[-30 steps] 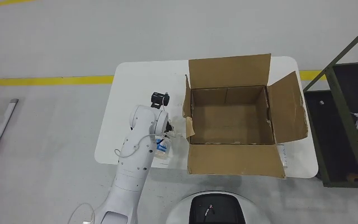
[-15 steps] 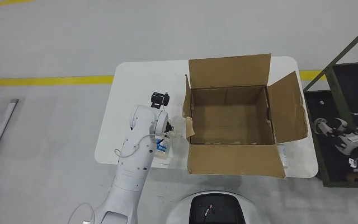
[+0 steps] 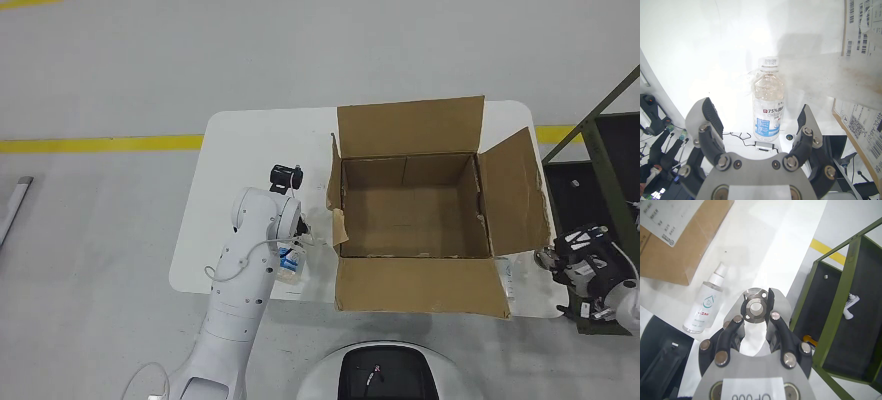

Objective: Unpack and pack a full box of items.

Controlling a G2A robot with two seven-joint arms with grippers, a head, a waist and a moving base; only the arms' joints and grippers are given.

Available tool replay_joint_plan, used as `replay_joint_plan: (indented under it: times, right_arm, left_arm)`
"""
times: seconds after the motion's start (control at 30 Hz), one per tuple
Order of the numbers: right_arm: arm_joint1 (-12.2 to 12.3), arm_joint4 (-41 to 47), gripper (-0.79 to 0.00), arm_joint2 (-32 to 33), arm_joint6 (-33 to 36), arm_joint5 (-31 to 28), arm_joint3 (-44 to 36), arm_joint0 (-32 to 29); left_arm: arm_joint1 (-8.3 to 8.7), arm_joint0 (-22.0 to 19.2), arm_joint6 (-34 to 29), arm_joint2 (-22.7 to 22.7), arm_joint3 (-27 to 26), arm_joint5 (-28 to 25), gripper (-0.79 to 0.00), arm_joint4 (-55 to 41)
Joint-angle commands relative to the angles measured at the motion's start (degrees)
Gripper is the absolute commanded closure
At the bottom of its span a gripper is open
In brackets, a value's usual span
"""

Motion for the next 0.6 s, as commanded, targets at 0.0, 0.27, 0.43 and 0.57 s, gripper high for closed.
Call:
replay_joint_plan:
  times: [0.0, 0.27, 0.43, 0.57]
  right_arm:
    - [0.24, -1.66, 0.0, -0.62, 0.28, -0.38, 0.69, 0.49]
    - [1.02, -4.74, 0.0, -3.36, 2.56, -0.51, 2.5, 2.87]
    - [1.53, -4.45, 0.0, -4.35, 6.4, -0.81, 2.9, 4.41]
    - [1.88, -3.8, 0.0, -4.98, 7.68, -0.86, 3.43, 5.48]
  left_arm:
    - [0.0, 0.0, 0.0, 0.0, 0.0, 0.0, -0.785, 0.0]
    - [0.0, 0.0, 0.0, 0.0, 0.0, 0.0, -0.785, 0.0]
    - [0.0, 0.0, 0.0, 0.0, 0.0, 0.0, -0.785, 0.0]
    - [0.0, 0.0, 0.0, 0.0, 0.0, 0.0, -0.785, 0.0]
